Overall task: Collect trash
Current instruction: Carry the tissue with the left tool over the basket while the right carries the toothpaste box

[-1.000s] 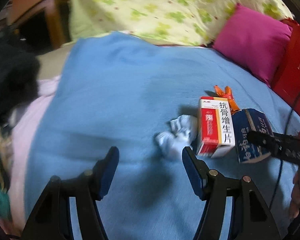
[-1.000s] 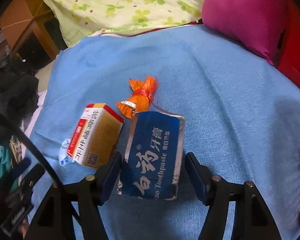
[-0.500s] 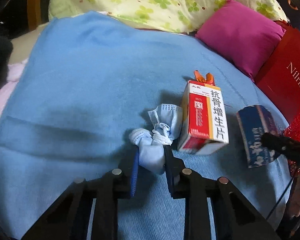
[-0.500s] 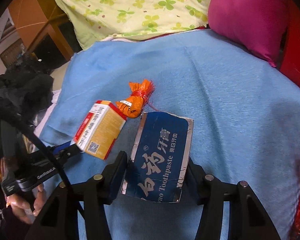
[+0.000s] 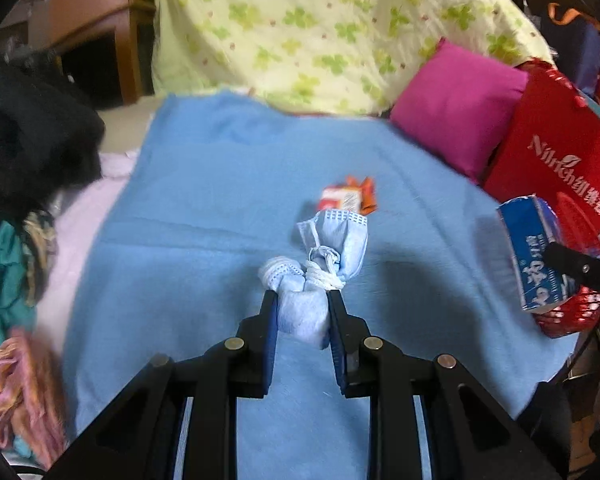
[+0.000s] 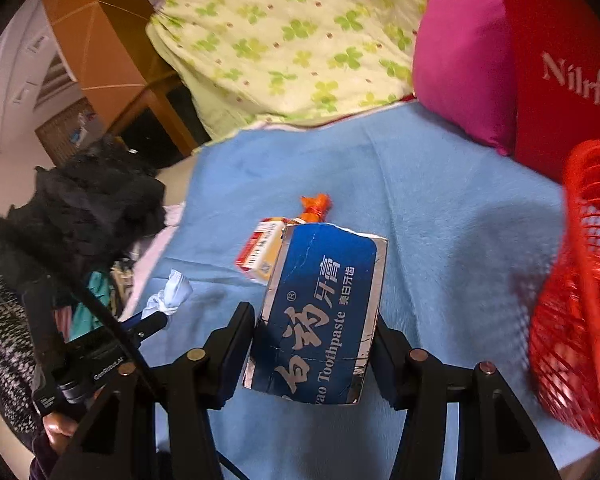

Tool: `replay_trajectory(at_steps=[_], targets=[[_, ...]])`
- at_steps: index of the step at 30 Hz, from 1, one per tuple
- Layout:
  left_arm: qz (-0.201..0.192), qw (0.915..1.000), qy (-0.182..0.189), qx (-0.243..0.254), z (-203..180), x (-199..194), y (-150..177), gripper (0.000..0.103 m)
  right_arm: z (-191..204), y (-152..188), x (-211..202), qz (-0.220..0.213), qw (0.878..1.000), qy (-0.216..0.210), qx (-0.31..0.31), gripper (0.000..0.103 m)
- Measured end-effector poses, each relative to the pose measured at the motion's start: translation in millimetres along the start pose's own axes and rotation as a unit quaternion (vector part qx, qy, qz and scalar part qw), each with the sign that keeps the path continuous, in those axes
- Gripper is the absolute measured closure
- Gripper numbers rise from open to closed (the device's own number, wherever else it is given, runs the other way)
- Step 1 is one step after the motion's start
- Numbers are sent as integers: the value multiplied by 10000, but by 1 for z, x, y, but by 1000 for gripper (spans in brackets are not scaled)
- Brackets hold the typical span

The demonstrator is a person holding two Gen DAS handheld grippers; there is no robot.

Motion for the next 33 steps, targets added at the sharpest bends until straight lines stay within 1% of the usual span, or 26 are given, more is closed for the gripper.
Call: replay_trajectory(at_steps=[4, 6, 9, 17, 21, 24, 33], targets=[[-403, 9985, -235, 294, -36, -42, -9, 78, 7, 6, -46, -268, 9996, -89, -89, 45], [-648, 9961, -417, 435, -53, -68, -12, 78, 10, 9, -68, -407, 9990, -143, -126, 45], [-979, 9919, -565, 577, -70, -101, -14, 78, 12, 12, -100, -615, 9978, -174, -153, 45], [-1444, 9823, -828, 856, -109, -153, -18, 78, 15, 21, -168, -1122, 9932, -203, -232, 45], [-1571, 9790, -868, 964, -123, -171, -16, 78, 16, 28, -194, -1319, 9907, -187, -278, 45], [-1612, 9782, -859, 989, -131, -179, -13, 78, 13, 33, -211, -1417, 9894, -172, -266, 45], [-1676, 9750, -863, 1174, -157, -188, -10, 78, -4, 35, -241, -1648, 9861, -139, -171, 45]])
Point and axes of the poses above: each gripper's, at about its wrist camera, not at the fingertips, and x roughly the way its jaws point, z to its left, y to its underside, the point moved 2 cm from there along x, roughly the way its jaws point, and after that the axes turned 2 degrees about -z, right-handed, at the moved point
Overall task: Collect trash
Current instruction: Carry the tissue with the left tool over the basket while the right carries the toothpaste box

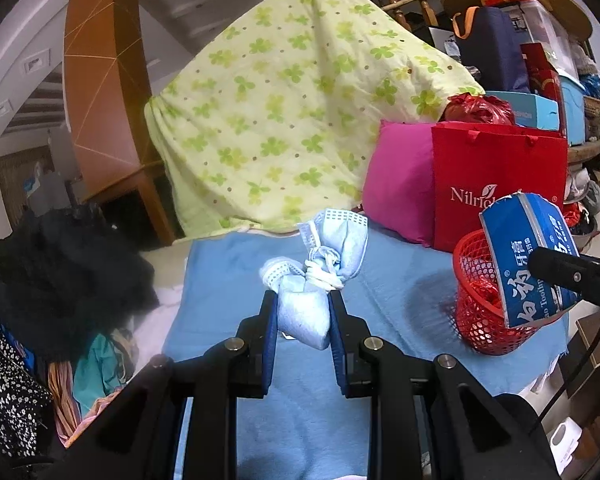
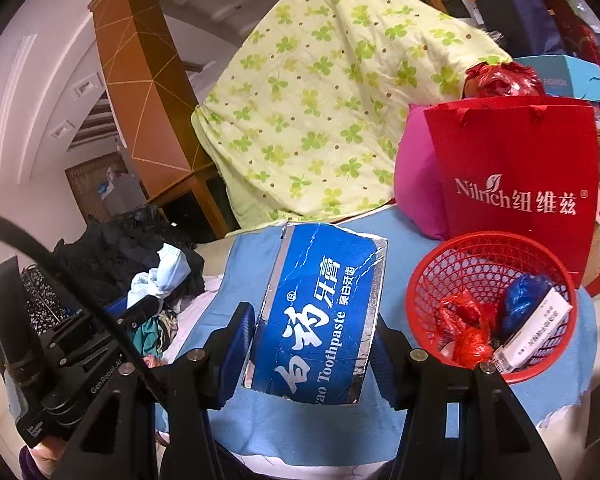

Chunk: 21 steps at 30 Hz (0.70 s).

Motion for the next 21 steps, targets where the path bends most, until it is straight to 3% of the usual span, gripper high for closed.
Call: replay_trajectory(at_steps=[21], targets=[[199, 9996, 98, 190, -25, 10, 1, 77, -24, 1, -10, -64, 9995, 76, 291, 45]])
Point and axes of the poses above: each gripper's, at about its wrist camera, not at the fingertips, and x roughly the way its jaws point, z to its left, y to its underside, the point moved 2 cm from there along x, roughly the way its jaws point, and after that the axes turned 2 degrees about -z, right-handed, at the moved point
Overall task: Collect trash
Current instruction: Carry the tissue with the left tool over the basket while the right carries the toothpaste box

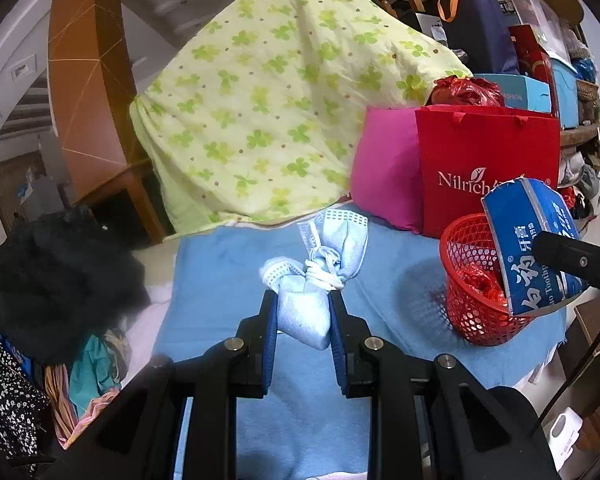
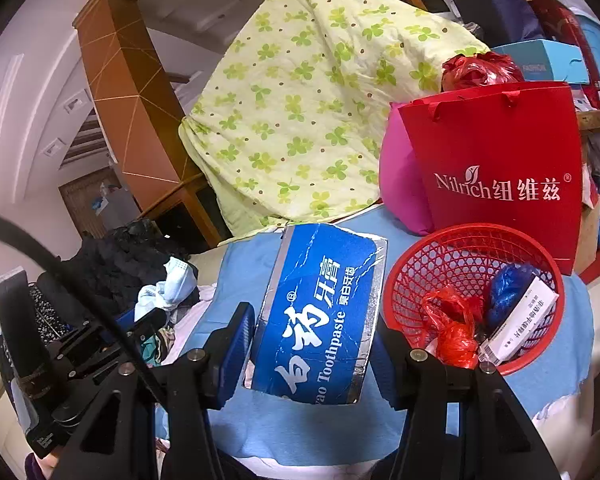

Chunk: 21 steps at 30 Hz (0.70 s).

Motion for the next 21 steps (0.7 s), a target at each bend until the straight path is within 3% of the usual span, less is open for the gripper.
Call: replay_trajectory(at_steps=[21], targets=[[105, 9997, 128, 194, -20, 8, -3, 77, -20, -2, -4, -3, 9999, 28, 165, 45]])
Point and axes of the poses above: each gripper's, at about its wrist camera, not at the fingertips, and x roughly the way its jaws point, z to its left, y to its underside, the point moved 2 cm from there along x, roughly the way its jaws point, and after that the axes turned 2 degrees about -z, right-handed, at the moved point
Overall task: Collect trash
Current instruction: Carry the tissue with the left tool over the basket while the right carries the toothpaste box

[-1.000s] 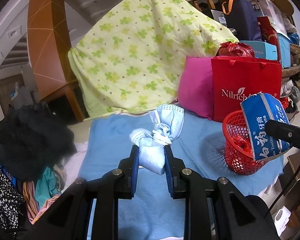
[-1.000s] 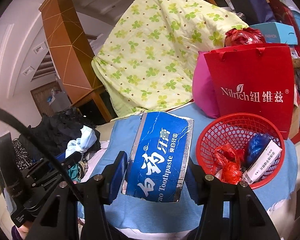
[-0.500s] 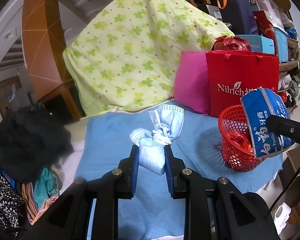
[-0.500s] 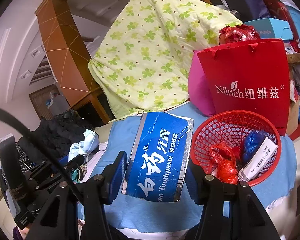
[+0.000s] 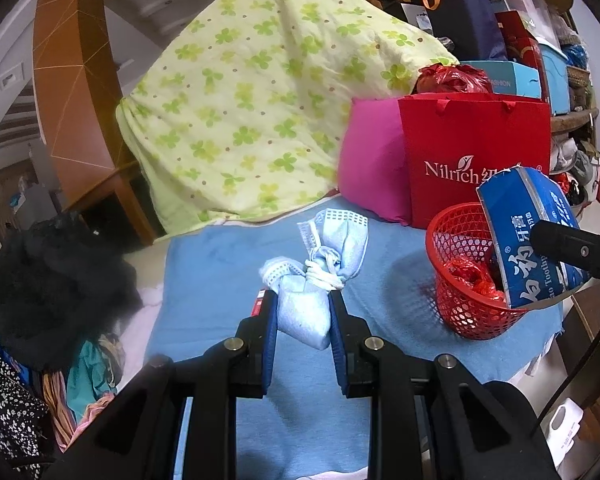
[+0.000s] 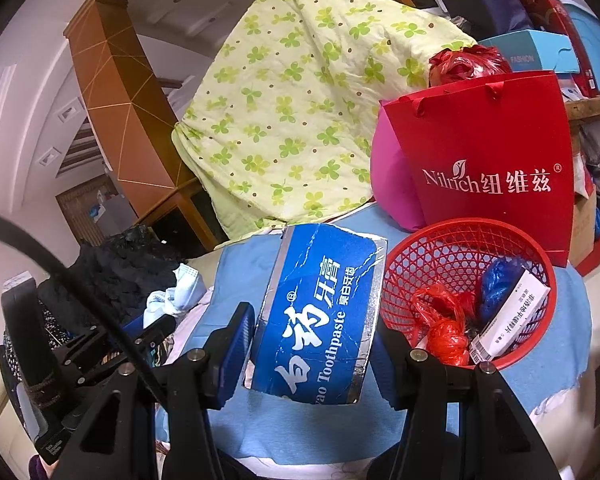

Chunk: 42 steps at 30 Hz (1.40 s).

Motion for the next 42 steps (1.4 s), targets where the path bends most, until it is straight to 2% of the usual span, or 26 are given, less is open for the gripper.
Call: replay_trajectory(at_steps=[42], targets=[[230, 9974, 383, 571, -85, 18, -8, 77, -80, 2, -29, -214, 9968, 262, 730, 45]])
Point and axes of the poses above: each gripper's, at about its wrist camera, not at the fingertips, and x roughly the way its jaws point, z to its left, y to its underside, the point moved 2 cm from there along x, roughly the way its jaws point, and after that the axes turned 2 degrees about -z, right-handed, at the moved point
